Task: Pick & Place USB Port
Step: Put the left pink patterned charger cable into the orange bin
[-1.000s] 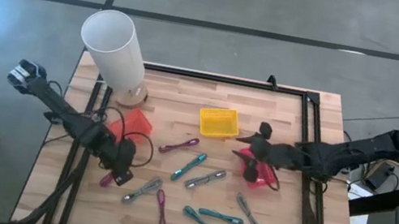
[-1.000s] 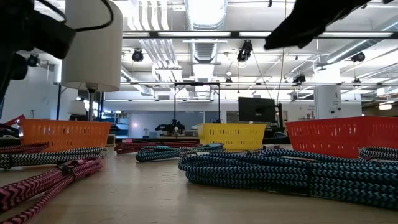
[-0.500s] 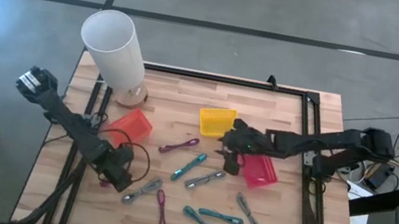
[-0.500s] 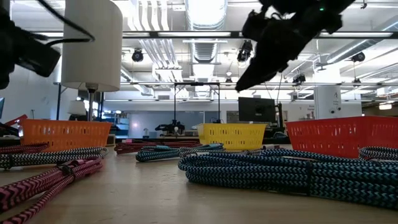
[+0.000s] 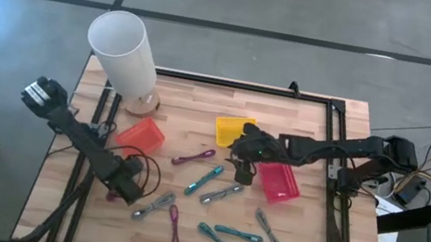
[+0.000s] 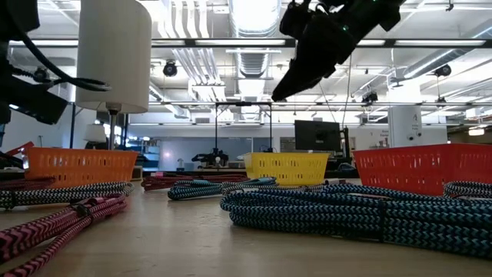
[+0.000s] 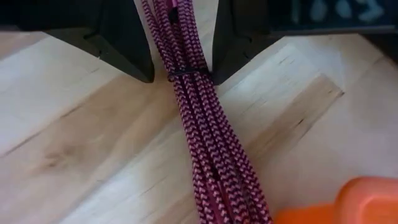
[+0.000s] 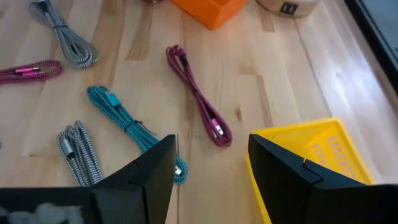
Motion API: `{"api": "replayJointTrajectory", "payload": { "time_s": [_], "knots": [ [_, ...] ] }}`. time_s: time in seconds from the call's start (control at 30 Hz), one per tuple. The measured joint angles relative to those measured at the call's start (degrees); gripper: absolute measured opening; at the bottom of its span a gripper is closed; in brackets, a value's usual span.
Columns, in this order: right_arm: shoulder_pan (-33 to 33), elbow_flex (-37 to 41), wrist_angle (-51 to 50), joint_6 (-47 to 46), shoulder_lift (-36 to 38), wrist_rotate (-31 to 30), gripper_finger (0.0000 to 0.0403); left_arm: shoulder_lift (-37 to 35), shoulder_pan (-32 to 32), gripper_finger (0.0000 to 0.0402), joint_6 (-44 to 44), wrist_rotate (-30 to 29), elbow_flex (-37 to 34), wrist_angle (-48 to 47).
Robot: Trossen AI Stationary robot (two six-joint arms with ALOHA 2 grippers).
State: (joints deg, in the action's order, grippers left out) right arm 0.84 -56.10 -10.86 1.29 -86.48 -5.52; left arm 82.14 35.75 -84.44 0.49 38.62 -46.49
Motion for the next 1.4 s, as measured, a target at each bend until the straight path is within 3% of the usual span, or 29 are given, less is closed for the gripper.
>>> {"api": "replayJointTrajectory", "payload": {
  "time_s": [0.13, 0.33, 0.43, 0.67, 0.93, 1.07, 1.27, 1.4],
  "knots": [
    [0.0, -0.71, -0.08, 2.67, 0.0, 0.0, 0.0199, -0.84, 0.0, 0.0128, 0.34, 0.08, -0.38, 0.83],
    [-0.02, -0.84, -0.23, 3.45, 0.02, -0.02, 0.0199, -2.88, 0.09, 0.0023, 0.33, 0.27, 1.25, 3.49],
    [-0.02, -0.82, -0.57, 3.79, 0.04, -0.03, 0.0199, -3.17, 0.09, 0.0013, 1.9, -1.17, 3.54, 2.29],
    [-0.17, -0.78, -0.6, 5.13, 0.07, -0.04, 0.0199, -3.23, -0.11, 0.0012, 9.35, -14.32, 13.02, -5.6],
    [-0.15, -0.76, -0.54, 5.13, 0.07, -0.09, 0.0199, -3.25, -2.86, 0.0022, 12.61, -35.02, 25.48, -28.57],
    [-0.15, -0.74, -0.54, 4.93, 0.07, -0.09, 0.0199, -3.31, -7.71, 0.0023, 12.47, -34.29, 25.96, -31.22],
    [-0.11, -0.74, -0.52, 4.76, 0.07, -0.13, 0.0199, -3.29, -16.9, 0.0024, 7.86, -28.73, 21.5, -29.34],
    [-0.11, -0.73, -0.52, 4.71, 0.07, -0.13, 0.0199, -3.29, -21.5, 0.0022, 7.52, -28.04, 18.72, -29.1]
  ]
}}
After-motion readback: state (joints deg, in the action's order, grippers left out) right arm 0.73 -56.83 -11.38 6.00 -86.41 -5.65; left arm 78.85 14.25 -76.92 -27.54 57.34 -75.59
